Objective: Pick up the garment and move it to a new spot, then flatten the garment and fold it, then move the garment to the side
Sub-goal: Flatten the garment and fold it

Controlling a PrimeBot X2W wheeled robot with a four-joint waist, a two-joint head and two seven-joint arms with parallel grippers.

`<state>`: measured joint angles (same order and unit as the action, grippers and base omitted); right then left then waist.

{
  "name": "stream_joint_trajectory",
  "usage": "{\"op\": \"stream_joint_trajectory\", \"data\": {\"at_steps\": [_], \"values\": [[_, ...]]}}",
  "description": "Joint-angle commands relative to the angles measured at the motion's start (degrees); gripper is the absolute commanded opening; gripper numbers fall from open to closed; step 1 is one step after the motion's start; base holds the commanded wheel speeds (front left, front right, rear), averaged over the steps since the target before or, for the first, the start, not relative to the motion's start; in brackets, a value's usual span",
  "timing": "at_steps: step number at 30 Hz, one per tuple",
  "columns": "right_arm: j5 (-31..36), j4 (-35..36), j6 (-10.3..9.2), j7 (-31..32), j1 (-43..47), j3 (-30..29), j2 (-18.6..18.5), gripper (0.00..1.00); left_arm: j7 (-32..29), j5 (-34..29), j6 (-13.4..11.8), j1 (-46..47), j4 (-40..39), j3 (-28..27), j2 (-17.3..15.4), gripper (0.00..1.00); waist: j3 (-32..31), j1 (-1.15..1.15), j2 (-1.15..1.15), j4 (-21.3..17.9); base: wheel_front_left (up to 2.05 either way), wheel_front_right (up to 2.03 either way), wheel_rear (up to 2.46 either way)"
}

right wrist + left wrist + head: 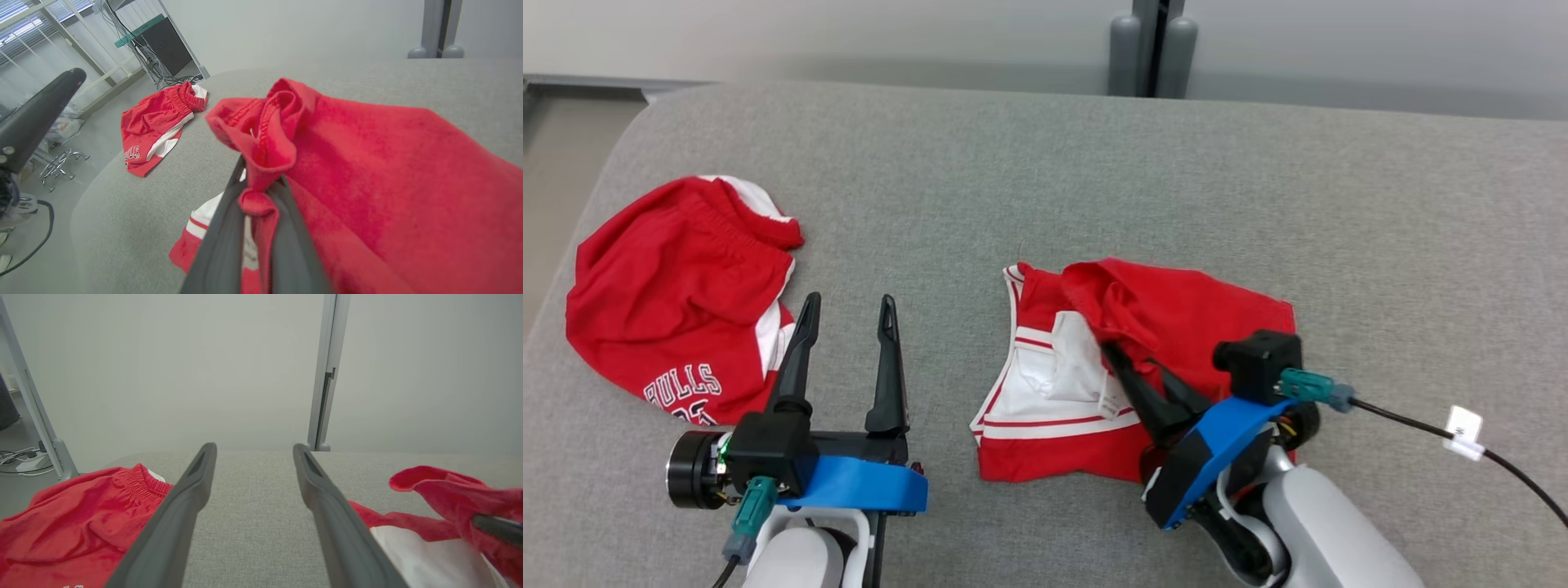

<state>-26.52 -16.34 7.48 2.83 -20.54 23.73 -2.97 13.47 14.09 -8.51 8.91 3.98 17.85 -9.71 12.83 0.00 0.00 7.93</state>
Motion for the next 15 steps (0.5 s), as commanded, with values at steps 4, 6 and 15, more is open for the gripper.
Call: {"op": "stream_joint_trajectory", "data": {"at_steps": [4,6,15], "values": [[-4.19,-5.10,0.03,-3.75,-4.18,4.82,0.01,0.00,0.71,-0.20,0.31,2.02,0.93,0.52,0.70,1.00,2.05,0.00,0.00,1.81,0.00,0.00,0.00],[-5.37,-7.53,0.03,-5.42,-5.69,6.16,-0.02,0.00,0.86,-0.20,0.42,2.46,1.32,0.65,0.98,1.00,2.52,0.00,0.00,2.09,0.00,0.00,0.00],[-5.08,-11.95,0.03,-13.62,-11.39,12.54,0.02,1.00,1.42,-0.21,0.65,3.62,2.61,0.53,1.43,1.00,3.66,0.00,0.00,1.88,0.00,0.00,0.00]]}}
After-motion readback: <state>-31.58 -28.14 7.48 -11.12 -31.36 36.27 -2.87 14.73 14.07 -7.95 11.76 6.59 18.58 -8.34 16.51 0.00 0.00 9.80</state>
